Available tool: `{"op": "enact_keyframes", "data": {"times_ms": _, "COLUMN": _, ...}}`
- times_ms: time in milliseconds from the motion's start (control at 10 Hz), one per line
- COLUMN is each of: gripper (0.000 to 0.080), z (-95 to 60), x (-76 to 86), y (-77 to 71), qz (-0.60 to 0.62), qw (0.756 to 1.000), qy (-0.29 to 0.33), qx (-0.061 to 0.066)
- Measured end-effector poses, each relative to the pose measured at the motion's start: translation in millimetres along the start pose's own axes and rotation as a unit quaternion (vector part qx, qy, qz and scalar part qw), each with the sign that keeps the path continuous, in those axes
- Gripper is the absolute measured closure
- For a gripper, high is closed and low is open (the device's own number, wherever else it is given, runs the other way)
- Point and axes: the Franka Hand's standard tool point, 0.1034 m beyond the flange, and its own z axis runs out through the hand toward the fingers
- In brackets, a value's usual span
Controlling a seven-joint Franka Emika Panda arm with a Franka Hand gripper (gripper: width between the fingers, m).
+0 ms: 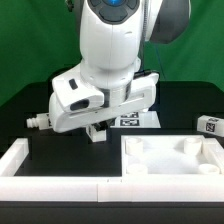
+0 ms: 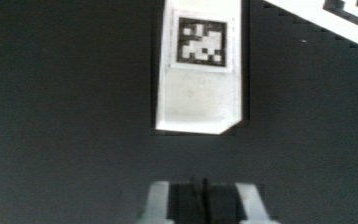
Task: Assemble one leg
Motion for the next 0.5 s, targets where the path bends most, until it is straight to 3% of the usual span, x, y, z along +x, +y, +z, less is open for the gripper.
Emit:
{"op": "enact_keyframes", "data": {"times_ms": 100, "gripper": 0.0798, "z": -0.1, "x": 0.1, "y": 0.1, "qz": 0.0, "qw": 1.0, "qy": 0.0, "qx": 0.0}}
{"op": "enact_keyframes", "data": {"times_ms": 200, "gripper": 0.0798, "z": 2.5, "x": -3.0, "y": 1.9, "qz": 0.016, "qw": 1.0, "qy": -0.013, "qx": -0.022}}
{"op": "enact_keyframes", "data": {"times_ms": 300, "gripper": 0.0798, "z": 1.3, "x": -3.7, "y": -3.8, "qz": 0.033, "qw": 0.997, "qy": -0.035, "qx": -0.057}}
{"op": "enact_keyframes", "data": {"times_ms": 400, "gripper": 0.0685, "z": 0.9, "x": -2.1, "y": -11.7, "qz": 0.026, "qw": 0.997, "qy": -0.045, "qx": -0.059}}
{"op": "enact_keyframes", "data": {"times_ms": 500, "gripper": 0.0511, "z": 2.1, "x": -3.6, "y": -7.4, "qz": 0.025, "qw": 0.998, "qy": -0.041, "qx": -0.048}}
